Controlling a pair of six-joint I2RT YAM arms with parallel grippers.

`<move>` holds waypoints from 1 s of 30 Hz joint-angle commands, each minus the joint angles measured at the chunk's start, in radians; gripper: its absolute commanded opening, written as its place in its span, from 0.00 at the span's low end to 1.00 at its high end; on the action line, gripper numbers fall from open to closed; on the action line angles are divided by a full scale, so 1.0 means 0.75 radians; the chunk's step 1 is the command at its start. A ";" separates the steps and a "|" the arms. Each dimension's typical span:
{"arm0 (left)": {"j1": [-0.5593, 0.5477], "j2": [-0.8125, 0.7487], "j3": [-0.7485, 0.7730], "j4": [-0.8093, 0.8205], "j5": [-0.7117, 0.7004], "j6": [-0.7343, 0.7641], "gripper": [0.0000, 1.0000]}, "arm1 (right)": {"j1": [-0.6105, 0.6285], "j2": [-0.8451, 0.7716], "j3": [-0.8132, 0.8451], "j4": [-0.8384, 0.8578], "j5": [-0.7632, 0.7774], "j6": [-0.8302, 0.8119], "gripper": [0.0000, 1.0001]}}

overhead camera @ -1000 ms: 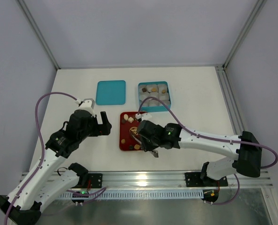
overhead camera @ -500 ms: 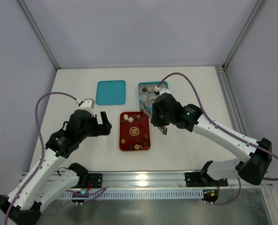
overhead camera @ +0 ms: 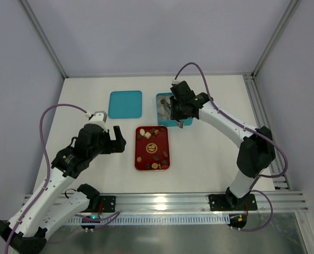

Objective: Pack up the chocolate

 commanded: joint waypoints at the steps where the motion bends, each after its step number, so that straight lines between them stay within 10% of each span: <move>1: -0.003 -0.003 0.004 0.015 -0.022 0.007 1.00 | 0.002 0.040 0.106 0.029 -0.023 -0.025 0.21; 30: -0.003 -0.003 0.004 0.017 -0.018 0.007 1.00 | 0.002 0.138 0.196 0.014 0.012 -0.019 0.38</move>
